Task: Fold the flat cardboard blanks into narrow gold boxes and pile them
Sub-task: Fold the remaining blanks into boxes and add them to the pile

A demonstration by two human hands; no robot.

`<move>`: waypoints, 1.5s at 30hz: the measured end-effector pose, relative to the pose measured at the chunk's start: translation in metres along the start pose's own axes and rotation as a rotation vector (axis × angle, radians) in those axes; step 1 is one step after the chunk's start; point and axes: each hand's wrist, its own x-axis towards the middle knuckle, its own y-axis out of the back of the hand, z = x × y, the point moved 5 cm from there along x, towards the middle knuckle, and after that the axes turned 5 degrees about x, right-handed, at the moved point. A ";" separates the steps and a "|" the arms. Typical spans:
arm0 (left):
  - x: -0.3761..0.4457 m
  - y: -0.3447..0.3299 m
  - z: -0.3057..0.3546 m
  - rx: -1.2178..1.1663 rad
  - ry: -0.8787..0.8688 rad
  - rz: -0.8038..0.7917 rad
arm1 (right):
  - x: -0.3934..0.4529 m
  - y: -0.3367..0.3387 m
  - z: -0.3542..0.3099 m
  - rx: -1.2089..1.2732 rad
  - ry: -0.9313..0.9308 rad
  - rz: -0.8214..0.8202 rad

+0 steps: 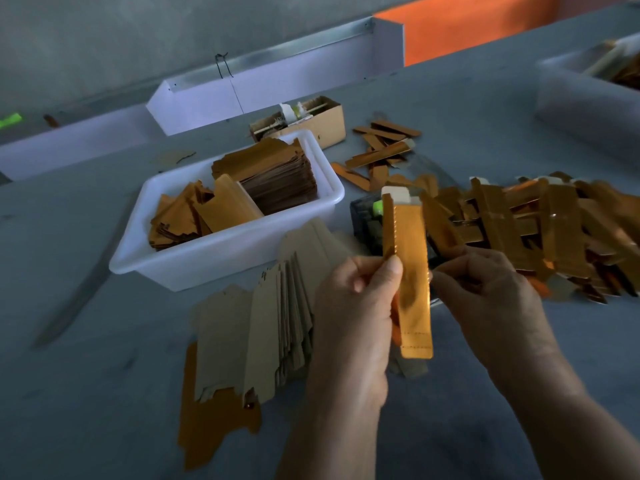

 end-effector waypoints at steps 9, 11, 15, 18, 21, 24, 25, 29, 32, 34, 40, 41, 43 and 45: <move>0.016 -0.021 -0.002 0.000 0.093 -0.124 | -0.001 0.000 0.005 -0.047 0.045 0.052; 0.017 -0.020 -0.004 0.053 0.093 -0.097 | -0.001 0.000 0.003 -0.065 0.074 0.051; 0.021 -0.018 -0.004 0.132 0.103 -0.060 | 0.004 0.002 0.000 -0.191 0.119 0.062; 0.021 -0.016 -0.004 0.171 0.108 -0.042 | 0.004 0.007 0.001 -0.150 0.104 0.071; 0.020 -0.016 -0.004 0.181 0.106 -0.048 | -0.001 0.017 0.004 0.026 0.042 0.048; 0.016 -0.016 -0.003 0.212 0.087 -0.068 | -0.008 0.028 -0.002 0.199 -0.010 0.008; 0.013 -0.014 -0.003 0.227 0.076 -0.071 | -0.010 0.030 -0.005 0.278 -0.022 -0.026; 0.002 -0.005 0.000 0.255 0.031 -0.083 | -0.016 0.032 -0.018 0.394 0.004 -0.227; -0.006 -0.001 0.006 0.249 0.012 -0.113 | -0.020 0.028 -0.031 0.396 0.082 -0.333; -0.011 -0.001 0.008 0.238 -0.002 -0.126 | -0.021 0.024 -0.037 0.380 0.126 -0.377; -0.015 0.000 0.006 0.133 0.014 -0.124 | -0.025 0.020 -0.045 0.325 0.185 -0.393; -0.015 0.001 0.005 0.115 0.018 -0.124 | -0.026 0.019 -0.046 0.291 0.191 -0.386; -0.016 0.001 0.006 0.104 0.006 -0.118 | -0.025 0.019 -0.046 0.207 0.185 -0.362; -0.016 0.001 0.006 0.103 -0.005 -0.135 | -0.024 0.019 -0.046 0.179 0.157 -0.325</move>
